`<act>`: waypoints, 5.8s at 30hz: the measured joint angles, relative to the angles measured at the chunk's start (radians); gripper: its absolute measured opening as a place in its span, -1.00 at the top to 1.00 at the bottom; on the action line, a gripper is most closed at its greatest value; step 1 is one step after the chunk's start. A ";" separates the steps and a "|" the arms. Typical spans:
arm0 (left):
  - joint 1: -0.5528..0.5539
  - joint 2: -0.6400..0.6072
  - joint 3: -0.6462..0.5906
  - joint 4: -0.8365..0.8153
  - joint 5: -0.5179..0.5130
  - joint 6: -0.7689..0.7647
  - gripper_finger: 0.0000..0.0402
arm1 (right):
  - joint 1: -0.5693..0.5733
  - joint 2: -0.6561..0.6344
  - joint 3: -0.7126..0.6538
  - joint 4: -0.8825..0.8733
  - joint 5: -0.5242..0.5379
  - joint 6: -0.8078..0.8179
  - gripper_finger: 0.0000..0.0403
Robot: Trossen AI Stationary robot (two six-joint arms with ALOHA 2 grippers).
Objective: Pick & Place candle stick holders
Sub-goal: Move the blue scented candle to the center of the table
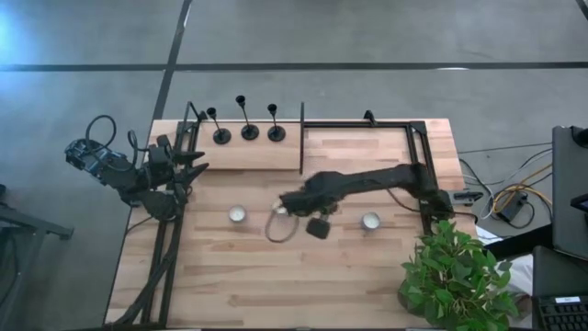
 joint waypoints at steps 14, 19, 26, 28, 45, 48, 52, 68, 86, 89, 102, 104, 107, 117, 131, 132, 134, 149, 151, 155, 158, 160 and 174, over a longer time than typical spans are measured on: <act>0.000 0.000 0.000 0.000 -0.012 0.063 0.16 | 0.038 -0.553 -0.748 0.338 -0.056 0.420 -0.88; 0.000 0.000 0.000 0.000 -0.014 0.063 0.16 | 0.035 -0.624 -0.915 0.416 -0.093 0.499 -0.88; 0.000 0.000 0.000 0.000 -0.033 0.062 0.16 | 0.035 -0.621 -1.061 0.529 -0.132 0.553 -0.88; 0.000 0.000 0.000 0.001 -0.034 0.059 0.16 | 0.035 -0.621 -1.081 0.545 -0.132 0.575 -0.88; 0.000 0.000 0.000 0.001 -0.053 0.056 0.16 | 0.021 -0.621 -1.162 0.676 -0.136 0.584 -0.88; 0.000 0.000 0.000 0.001 -0.053 0.056 0.16 | 0.017 -0.621 -1.166 0.678 -0.136 0.584 -0.88; 0.000 0.000 0.000 0.001 -0.053 0.056 0.16 | 0.016 -0.621 -1.166 0.681 -0.136 0.586 -0.88; 0.000 0.000 0.000 0.001 -0.053 0.056 0.17 | 0.012 -0.621 -1.158 0.679 -0.132 0.606 -0.88; 0.000 0.000 0.000 0.002 -0.059 0.055 0.17 | -0.010 -0.647 -1.138 0.654 -0.142 0.606 -0.88; 0.000 0.000 0.000 0.001 -0.059 0.049 0.17 | -0.014 -0.631 -1.139 0.658 -0.136 0.600 -0.88; 0.000 0.000 0.000 0.002 -0.057 0.045 0.16 | -0.014 -0.508 -1.143 0.666 -0.148 0.553 -0.88; 0.000 0.000 0.000 0.001 -0.056 0.045 0.16 | -0.014 -0.483 -1.143 0.667 -0.165 0.534 -0.88; 0.000 0.000 0.000 0.001 -0.056 0.045 0.16 | -0.015 -0.455 -1.141 0.672 -0.177 0.524 -0.88; 0.000 0.000 0.000 0.001 -0.057 0.045 0.16 | -0.014 -0.449 -1.141 0.694 -0.185 0.519 -0.64; 0.000 0.000 0.000 0.001 -0.060 0.045 0.17 | -0.014 -0.448 -1.113 0.733 -0.187 0.457 -0.40; 0.000 0.000 0.000 0.001 -0.060 0.045 0.17 | -0.014 -0.448 -1.102 0.743 -0.187 0.439 -0.40; 0.000 0.000 0.000 0.001 -0.060 0.045 0.17 | -0.014 -0.448 -1.085 0.751 -0.188 0.401 -0.40; 0.000 0.000 0.000 0.001 -0.060 0.035 0.17 | -0.014 -0.230 -0.776 0.733 -0.201 0.081 -0.40; 0.000 0.000 0.000 0.001 -0.060 0.031 0.17 | -0.014 -0.172 -0.699 0.713 -0.203 0.023 -0.40; 0.000 0.000 0.000 0.001 -0.060 0.031 0.17 | -0.014 -0.048 -0.528 0.649 -0.203 -0.086 -0.40; 0.000 0.000 0.000 0.001 -0.060 0.031 0.17 | -0.014 0.039 -0.387 0.607 -0.206 -0.153 -0.40; 0.000 0.000 0.000 0.002 -0.060 0.030 0.17 | -0.015 0.094 -0.294 0.574 -0.211 -0.191 -0.40; 0.000 0.000 0.000 0.001 -0.060 0.030 0.17 | -0.027 0.419 0.293 0.377 -0.220 -0.282 -0.40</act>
